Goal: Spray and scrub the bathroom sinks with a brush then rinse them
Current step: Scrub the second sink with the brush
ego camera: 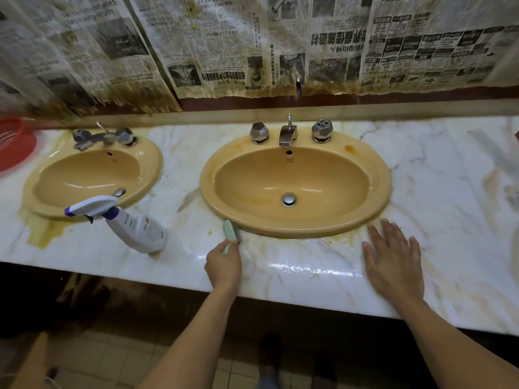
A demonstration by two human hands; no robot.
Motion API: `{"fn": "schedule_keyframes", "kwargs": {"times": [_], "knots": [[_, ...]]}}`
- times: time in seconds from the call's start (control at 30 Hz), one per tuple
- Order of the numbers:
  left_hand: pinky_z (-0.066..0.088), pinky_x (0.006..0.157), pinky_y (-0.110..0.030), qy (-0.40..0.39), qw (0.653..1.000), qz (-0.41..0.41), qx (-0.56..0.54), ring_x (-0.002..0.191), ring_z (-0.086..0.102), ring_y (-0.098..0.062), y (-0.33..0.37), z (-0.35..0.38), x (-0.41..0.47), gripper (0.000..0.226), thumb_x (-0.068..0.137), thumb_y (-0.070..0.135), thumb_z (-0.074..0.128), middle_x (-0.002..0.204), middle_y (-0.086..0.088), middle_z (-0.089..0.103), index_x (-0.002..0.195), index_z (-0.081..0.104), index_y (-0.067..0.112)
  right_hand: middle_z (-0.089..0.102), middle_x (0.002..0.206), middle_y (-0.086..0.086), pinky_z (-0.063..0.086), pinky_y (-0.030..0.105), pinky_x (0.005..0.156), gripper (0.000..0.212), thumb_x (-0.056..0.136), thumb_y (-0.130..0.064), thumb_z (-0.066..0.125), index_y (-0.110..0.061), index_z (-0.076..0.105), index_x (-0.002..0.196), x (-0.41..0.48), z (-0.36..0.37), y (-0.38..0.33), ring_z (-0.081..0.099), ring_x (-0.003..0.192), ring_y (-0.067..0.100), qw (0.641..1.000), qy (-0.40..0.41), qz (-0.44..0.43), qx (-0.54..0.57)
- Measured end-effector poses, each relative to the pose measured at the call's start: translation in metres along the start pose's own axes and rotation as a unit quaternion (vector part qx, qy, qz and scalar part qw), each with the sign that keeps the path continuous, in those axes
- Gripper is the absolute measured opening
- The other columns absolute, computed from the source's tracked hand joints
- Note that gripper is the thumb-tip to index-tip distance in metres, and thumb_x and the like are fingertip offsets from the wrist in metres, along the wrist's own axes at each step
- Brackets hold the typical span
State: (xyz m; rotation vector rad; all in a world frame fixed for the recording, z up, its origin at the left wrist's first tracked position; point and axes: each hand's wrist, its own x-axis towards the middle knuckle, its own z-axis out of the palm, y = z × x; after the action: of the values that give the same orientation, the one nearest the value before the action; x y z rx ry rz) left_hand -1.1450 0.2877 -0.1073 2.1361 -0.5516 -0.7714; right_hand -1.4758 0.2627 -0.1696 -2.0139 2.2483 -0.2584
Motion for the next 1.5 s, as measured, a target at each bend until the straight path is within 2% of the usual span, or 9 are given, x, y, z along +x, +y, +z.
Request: {"fn": "schedule_keyframes", "kwargs": {"times": [0.2, 0.37, 0.57, 0.8, 0.97, 1.2, 1.3, 1.4, 1.5], "knots": [[0.043, 0.085, -0.032, 0.048, 0.998, -0.037, 0.032, 0.106, 0.060, -0.031, 0.020, -0.013, 0.040, 0.031, 0.103, 0.029, 0.055, 0.119, -0.010, 0.071, 0.121, 0.075, 0.013, 0.027, 0.167, 0.002, 0.012, 0.051, 0.125, 0.064, 0.102, -0.052, 0.014, -0.026, 0.038, 0.156, 0.000, 0.002, 0.002, 0.018, 0.155, 0.019, 1.000, 0.002, -0.003, 0.002], [0.045, 0.077, -0.035, 0.026, 0.998, -0.055, 0.015, 0.094, 0.062, -0.031, 0.018, 0.010, 0.013, 0.029, 0.101, 0.025, 0.054, 0.092, -0.008, 0.068, 0.099, 0.076, 0.007, 0.027, 0.167, 0.002, 0.012, 0.051, 0.125, 0.063, 0.102, -0.051, 0.016, -0.027, 0.038, 0.155, 0.000, 0.004, 0.003, 0.018, 0.155, 0.019, 1.000, -0.001, -0.005, -0.003], [0.051, 0.083, -0.034, 0.045, 0.996, -0.060, -0.037, 0.100, 0.064, -0.025, 0.009, -0.001, 0.008, 0.028, 0.099, 0.030, 0.059, 0.111, -0.005, 0.073, 0.114, 0.078, 0.015, 0.029, 0.165, 0.004, 0.014, 0.053, 0.124, 0.062, 0.102, -0.050, 0.018, -0.025, 0.041, 0.154, 0.000, 0.006, 0.004, 0.021, 0.154, 0.021, 1.000, 0.008, -0.011, -0.001], [0.054, 0.098, -0.044, 0.090, 0.993, -0.066, 0.036, 0.111, 0.064, -0.037, 0.026, -0.038, 0.080, 0.037, 0.098, 0.032, 0.056, 0.122, -0.014, 0.071, 0.122, 0.075, 0.011, 0.029, 0.165, 0.004, 0.013, 0.052, 0.124, 0.061, 0.102, -0.050, 0.020, -0.025, 0.041, 0.154, 0.001, 0.005, 0.003, 0.020, 0.154, 0.020, 1.000, 0.010, -0.005, -0.002], [0.050, 0.091, -0.036, 0.025, 0.999, -0.001, 0.040, 0.113, 0.063, -0.033, 0.013, -0.006, 0.041, 0.033, 0.101, 0.029, 0.058, 0.121, -0.010, 0.072, 0.125, 0.074, 0.014, 0.026, 0.167, 0.002, 0.010, 0.050, 0.125, 0.061, 0.102, -0.050, 0.019, -0.026, 0.038, 0.155, 0.001, 0.005, 0.003, 0.016, 0.155, 0.019, 1.000, 0.001, -0.002, -0.005], [0.059, 0.085, -0.041, 0.069, 0.996, -0.056, -0.012, 0.098, 0.068, -0.035, 0.033, -0.021, 0.075, 0.028, 0.095, 0.031, 0.062, 0.106, -0.009, 0.073, 0.109, 0.078, 0.013, 0.025, 0.167, 0.001, 0.009, 0.050, 0.125, 0.062, 0.102, -0.051, 0.017, -0.027, 0.038, 0.155, 0.002, 0.005, 0.001, 0.016, 0.155, 0.018, 1.000, 0.003, -0.001, -0.003], [0.056, 0.074, -0.039, 0.072, 0.994, -0.076, 0.021, 0.095, 0.068, -0.039, 0.058, -0.027, 0.102, 0.023, 0.095, 0.034, 0.065, 0.102, -0.014, 0.068, 0.091, 0.067, 0.011, 0.025, 0.167, 0.001, 0.010, 0.050, 0.125, 0.062, 0.102, -0.051, 0.017, -0.027, 0.038, 0.155, 0.002, 0.005, 0.001, 0.016, 0.155, 0.018, 1.000, 0.003, -0.001, -0.007], [0.057, 0.088, -0.044, 0.071, 0.995, -0.059, 0.044, 0.102, 0.066, -0.040, 0.062, -0.017, 0.101, 0.024, 0.096, 0.029, 0.063, 0.108, -0.017, 0.067, 0.103, 0.071, 0.007, 0.026, 0.167, 0.001, 0.010, 0.050, 0.125, 0.062, 0.102, -0.051, 0.017, -0.026, 0.038, 0.155, 0.002, 0.003, 0.001, 0.016, 0.155, 0.018, 1.000, 0.004, 0.001, -0.003], [0.051, 0.085, -0.037, 0.076, 0.996, -0.044, 0.023, 0.103, 0.063, -0.039, 0.046, -0.003, 0.074, 0.030, 0.097, 0.021, 0.056, 0.114, -0.018, 0.071, 0.114, 0.075, 0.005, 0.025, 0.167, 0.001, 0.009, 0.050, 0.125, 0.062, 0.102, -0.051, 0.016, -0.027, 0.037, 0.156, 0.002, 0.003, 0.001, 0.015, 0.155, 0.018, 1.000, 0.001, 0.002, -0.006]]}}
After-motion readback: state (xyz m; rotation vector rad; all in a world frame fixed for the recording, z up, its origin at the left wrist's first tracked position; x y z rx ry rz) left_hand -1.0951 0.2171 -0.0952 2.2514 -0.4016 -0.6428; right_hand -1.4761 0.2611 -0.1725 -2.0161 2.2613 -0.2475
